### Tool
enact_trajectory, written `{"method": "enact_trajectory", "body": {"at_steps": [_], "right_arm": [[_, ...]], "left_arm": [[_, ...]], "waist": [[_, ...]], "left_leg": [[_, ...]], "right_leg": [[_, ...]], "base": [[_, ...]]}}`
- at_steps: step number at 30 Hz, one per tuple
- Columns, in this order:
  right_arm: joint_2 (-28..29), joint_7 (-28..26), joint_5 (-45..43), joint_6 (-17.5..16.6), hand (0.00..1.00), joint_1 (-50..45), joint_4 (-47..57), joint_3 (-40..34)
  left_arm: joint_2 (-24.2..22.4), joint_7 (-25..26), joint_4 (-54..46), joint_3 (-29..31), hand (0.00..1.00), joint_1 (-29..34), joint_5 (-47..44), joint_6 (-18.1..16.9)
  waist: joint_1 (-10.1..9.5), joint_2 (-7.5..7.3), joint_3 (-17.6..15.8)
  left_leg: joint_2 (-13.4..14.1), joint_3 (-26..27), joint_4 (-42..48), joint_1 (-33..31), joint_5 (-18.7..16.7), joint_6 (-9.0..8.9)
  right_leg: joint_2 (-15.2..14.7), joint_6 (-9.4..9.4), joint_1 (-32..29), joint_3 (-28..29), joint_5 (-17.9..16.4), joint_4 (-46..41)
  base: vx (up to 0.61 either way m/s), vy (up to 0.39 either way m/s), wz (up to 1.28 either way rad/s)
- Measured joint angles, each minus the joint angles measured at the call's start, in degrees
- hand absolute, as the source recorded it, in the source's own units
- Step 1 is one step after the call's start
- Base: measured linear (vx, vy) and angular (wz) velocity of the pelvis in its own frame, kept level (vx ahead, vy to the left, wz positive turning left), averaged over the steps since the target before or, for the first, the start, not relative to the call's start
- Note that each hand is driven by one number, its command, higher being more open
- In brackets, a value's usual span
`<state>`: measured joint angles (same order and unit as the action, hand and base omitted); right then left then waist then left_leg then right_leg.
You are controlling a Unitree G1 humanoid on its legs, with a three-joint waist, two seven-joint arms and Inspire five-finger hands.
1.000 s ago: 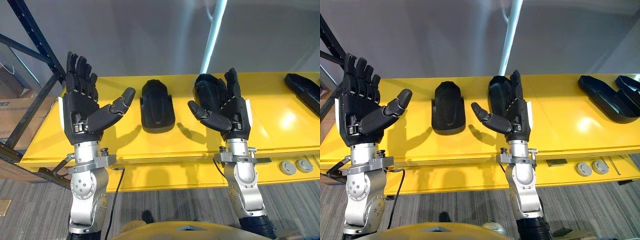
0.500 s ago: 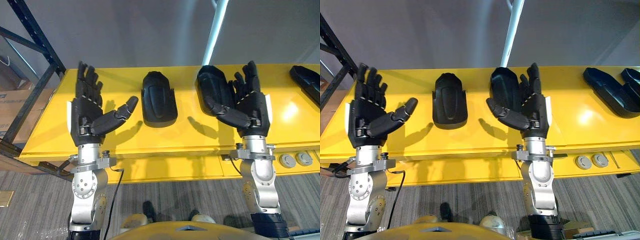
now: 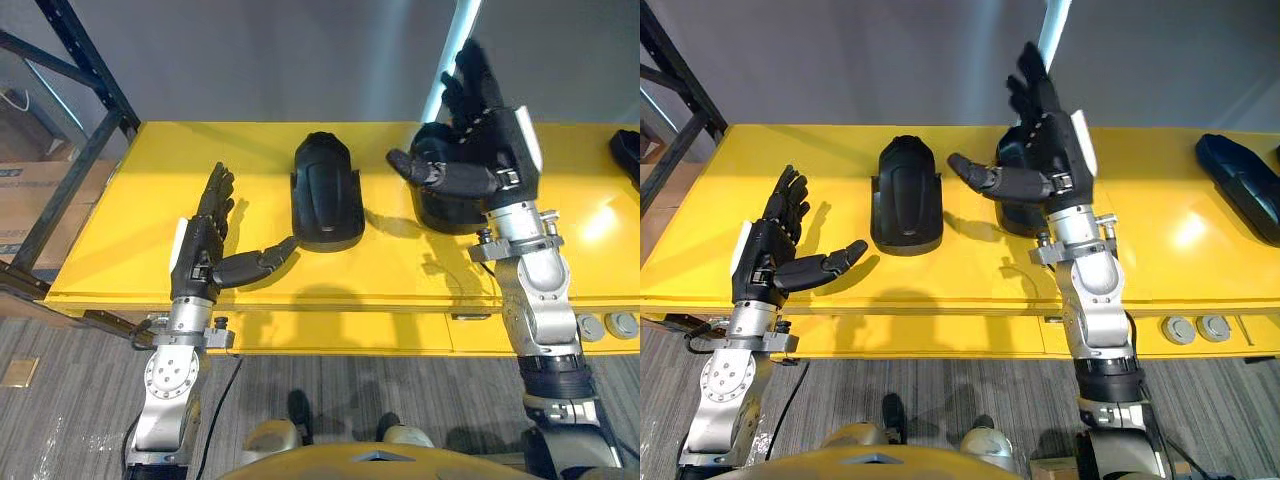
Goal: Walk over and take three plastic housings, then place them on the shelf
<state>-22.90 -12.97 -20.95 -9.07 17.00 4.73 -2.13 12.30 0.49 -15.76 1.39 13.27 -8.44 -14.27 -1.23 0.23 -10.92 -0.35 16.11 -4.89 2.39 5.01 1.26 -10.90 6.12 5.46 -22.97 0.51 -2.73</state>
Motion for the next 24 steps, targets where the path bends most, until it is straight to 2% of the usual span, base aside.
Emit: {"method": "enact_trajectory", "body": {"at_steps": [3, 9, 17, 24], "right_arm": [[-0.2, -1.2, 0.1, 3.9, 1.0, 2.0, -6.8, 3.6], [-0.2, -0.7, 0.3, 8.2, 1.0, 4.2, -12.5, 4.4], [-0.2, 0.9, 2.7, 8.9, 1.0, 7.4, -14.2, 5.0], [-0.2, 0.8, 2.7, 10.1, 1.0, 11.2, -16.5, 6.7]], "left_arm": [[1.3, 0.5, 0.0, 0.0, 1.0, -0.5, 0.0, 0.0], [1.6, 0.3, 0.0, -0.1, 1.0, -2.0, 0.1, 0.0], [2.1, -4.4, 0.1, -3.1, 1.0, -2.2, 2.1, 0.0], [2.4, -4.2, 0.1, -6.3, 1.0, -2.7, 4.7, 0.0]], "waist": [[-0.38, 0.12, -0.8], [-0.88, 1.01, -3.4], [-0.54, 1.21, -3.8], [-0.43, 2.23, -4.6]], "left_leg": [[-0.1, -0.5, 0.0, 0.0, 0.2, -0.07], [-0.1, -1.7, -0.2, -1.2, 0.9, -0.17], [-0.1, -3.2, 0.0, -2.0, 1.8, 0.26], [-0.1, -3.1, 0.0, -2.0, 1.9, -0.22]], "right_leg": [[-0.1, -0.21, 0.1, -0.2, -0.2, -0.4], [-0.1, -0.3, -0.8, -0.9, -0.4, -1.3], [-0.3, -0.58, -1.4, -1.4, -1.2, -2.4], [-0.6, -0.48, -2.3, -0.8, -2.0, -4.2]], "base": [[-0.01, 0.01, 0.09], [-0.03, 0.008, 0.1], [0.02, -0.009, 0.11], [-0.01, -0.004, -0.01]]}}
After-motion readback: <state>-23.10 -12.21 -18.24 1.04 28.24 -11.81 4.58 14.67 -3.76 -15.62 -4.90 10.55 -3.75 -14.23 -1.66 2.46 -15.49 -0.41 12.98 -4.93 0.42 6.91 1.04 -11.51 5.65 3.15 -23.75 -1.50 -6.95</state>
